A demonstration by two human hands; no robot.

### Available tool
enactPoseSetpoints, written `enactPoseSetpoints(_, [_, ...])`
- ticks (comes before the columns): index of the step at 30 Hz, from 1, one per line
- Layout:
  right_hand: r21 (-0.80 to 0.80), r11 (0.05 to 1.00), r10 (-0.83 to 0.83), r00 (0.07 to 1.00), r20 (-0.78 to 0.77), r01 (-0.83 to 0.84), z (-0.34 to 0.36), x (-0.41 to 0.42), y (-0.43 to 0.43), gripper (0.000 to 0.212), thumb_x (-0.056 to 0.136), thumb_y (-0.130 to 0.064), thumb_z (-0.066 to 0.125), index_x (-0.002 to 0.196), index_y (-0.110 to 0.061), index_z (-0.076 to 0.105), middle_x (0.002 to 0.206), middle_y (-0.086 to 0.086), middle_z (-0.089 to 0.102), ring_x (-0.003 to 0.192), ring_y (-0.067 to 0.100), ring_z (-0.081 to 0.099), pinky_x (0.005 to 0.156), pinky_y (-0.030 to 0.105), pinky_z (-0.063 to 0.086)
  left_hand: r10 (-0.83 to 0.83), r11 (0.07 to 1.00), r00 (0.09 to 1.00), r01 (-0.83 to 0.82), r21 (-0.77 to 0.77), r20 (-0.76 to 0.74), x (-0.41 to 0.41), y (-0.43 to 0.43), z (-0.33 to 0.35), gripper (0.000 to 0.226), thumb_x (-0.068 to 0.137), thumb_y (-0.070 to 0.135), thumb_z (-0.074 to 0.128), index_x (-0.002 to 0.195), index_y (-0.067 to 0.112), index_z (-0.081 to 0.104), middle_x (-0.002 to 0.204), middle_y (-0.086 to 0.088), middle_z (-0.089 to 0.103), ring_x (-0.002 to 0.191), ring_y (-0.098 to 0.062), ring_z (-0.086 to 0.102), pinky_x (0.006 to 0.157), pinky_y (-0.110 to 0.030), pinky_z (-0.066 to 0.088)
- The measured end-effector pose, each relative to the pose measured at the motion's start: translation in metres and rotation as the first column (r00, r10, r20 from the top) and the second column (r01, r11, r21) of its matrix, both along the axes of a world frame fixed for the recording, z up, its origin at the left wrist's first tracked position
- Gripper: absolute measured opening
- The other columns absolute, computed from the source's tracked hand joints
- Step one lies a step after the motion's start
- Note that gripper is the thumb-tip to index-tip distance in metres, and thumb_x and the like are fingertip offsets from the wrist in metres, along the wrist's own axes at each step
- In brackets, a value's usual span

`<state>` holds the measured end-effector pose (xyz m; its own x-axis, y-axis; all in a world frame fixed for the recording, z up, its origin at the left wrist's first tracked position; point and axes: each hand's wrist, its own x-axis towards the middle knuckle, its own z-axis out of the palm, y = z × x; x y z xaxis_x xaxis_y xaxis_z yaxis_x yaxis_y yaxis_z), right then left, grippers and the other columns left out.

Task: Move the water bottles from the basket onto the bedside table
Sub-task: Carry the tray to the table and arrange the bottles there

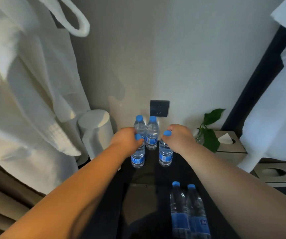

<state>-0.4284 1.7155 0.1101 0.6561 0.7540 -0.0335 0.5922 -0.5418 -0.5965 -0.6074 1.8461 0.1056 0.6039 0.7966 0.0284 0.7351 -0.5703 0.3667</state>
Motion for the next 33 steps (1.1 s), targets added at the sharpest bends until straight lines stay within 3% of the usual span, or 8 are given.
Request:
enactPoseSetpoints(6, [-0.011, 0.999, 0.037, 0.998, 0.053, -0.037, -0.015, 0.025, 0.028, 0.017, 0.087, -0.031, 0.068, 0.100, -0.021, 0.072, 0.094, -0.001, 0.068, 0.084, 0.020, 0.064, 0.073, 0.035, 0.055, 0.032, 0.999, 0.998, -0.033, -0.020, -0.054, 0.017, 0.025, -0.006, 0.025, 0.088, 0.049, 0.068, 0.085, 0.026, 0.059, 0.076, 0.007, 0.056, 0.066, -0.013, 0.056, 0.053, -0.028, 0.039])
enactPoseSetpoints(12, [-0.002, 0.998, 0.067, 0.994, 0.087, -0.067, -0.029, 0.045, 0.054, 0.010, 0.092, -0.026, 0.065, 0.101, -0.022, 0.069, 0.095, 0.003, 0.070, 0.081, 0.020, 0.064, 0.073, 0.037, 0.055, 0.032, 0.998, 0.999, -0.033, -0.051, -0.022, 0.027, 0.044, -0.017, 0.023, 0.089, 0.049, 0.067, 0.086, 0.029, 0.056, 0.079, 0.007, 0.056, 0.065, -0.012, 0.052, 0.058, -0.029, 0.039])
enactPoseSetpoints(18, [-0.018, 0.995, 0.095, 0.984, 0.153, -0.093, -0.039, 0.051, 0.058, 0.024, 0.093, -0.033, 0.060, 0.113, -0.018, 0.061, 0.093, 0.006, 0.066, 0.081, 0.025, 0.062, 0.072, 0.042, 0.057, 0.007, 0.997, 1.000, -0.005, -0.082, 0.021, 0.026, 0.044, -0.027, 0.026, 0.089, 0.052, 0.066, 0.094, 0.029, 0.055, 0.087, 0.006, 0.060, 0.076, -0.017, 0.056, 0.062, -0.030, 0.040])
enactPoseSetpoints(23, [0.009, 0.999, 0.038, 0.996, 0.082, -0.039, -0.062, 0.047, 0.037, 0.036, 0.091, -0.044, 0.066, 0.117, -0.020, 0.056, 0.098, 0.001, 0.066, 0.086, 0.022, 0.064, 0.075, 0.043, 0.056, 0.062, 0.981, 0.997, -0.071, -0.183, -0.050, 0.006, 0.028, -0.061, 0.053, 0.091, 0.060, 0.058, 0.126, 0.021, 0.055, 0.115, -0.004, 0.069, 0.102, -0.028, 0.067, 0.082, -0.037, 0.055])
enactPoseSetpoints(25, [-0.051, 0.998, 0.049, 0.998, 0.044, -0.047, -0.074, 0.044, 0.022, 0.042, 0.090, -0.045, 0.067, 0.123, -0.023, 0.052, 0.101, -0.001, 0.067, 0.086, 0.019, 0.065, 0.074, 0.041, 0.057, 0.007, 0.979, 0.980, -0.047, -0.199, -0.198, -0.003, 0.017, -0.080, 0.057, 0.094, 0.062, 0.055, 0.129, 0.017, 0.060, 0.123, -0.011, 0.069, 0.109, -0.030, 0.066, 0.088, -0.035, 0.054])
enactPoseSetpoints(28, [-0.270, 0.961, 0.067, 0.997, 0.025, -0.058, -0.099, 0.044, -0.006, 0.046, 0.093, -0.048, 0.063, 0.126, -0.017, 0.056, 0.108, 0.006, 0.069, 0.093, 0.023, 0.066, 0.074, 0.037, 0.054, -0.094, 0.957, 0.912, -0.028, -0.289, -0.399, -0.006, -0.007, -0.104, 0.062, 0.091, 0.066, 0.055, 0.120, 0.013, 0.068, 0.120, -0.013, 0.070, 0.109, -0.030, 0.067, 0.084, -0.035, 0.051])
enactPoseSetpoints(31, [-0.517, 0.851, 0.085, 0.995, -0.043, -0.095, -0.123, 0.045, -0.039, 0.044, 0.096, -0.051, 0.057, 0.120, -0.015, 0.063, 0.119, 0.008, 0.067, 0.105, 0.024, 0.063, 0.085, 0.035, 0.052, -0.200, 0.926, 0.886, 0.031, -0.376, -0.418, 0.002, -0.034, -0.119, 0.057, 0.092, 0.065, 0.053, 0.116, 0.015, 0.067, 0.116, -0.010, 0.069, 0.107, -0.028, 0.065, 0.079, -0.036, 0.049])
enactPoseSetpoints(33, [-0.626, 0.771, 0.083, 0.992, -0.090, -0.121, -0.135, 0.045, -0.060, 0.049, 0.097, -0.052, 0.056, 0.127, -0.014, 0.062, 0.128, 0.008, 0.064, 0.113, 0.025, 0.061, 0.088, 0.035, 0.049, -0.246, 0.910, 0.887, 0.073, -0.408, -0.391, 0.010, -0.051, -0.126, 0.052, 0.093, 0.063, 0.054, 0.113, 0.016, 0.066, 0.113, -0.008, 0.068, 0.105, -0.027, 0.065, 0.077, -0.036, 0.046])
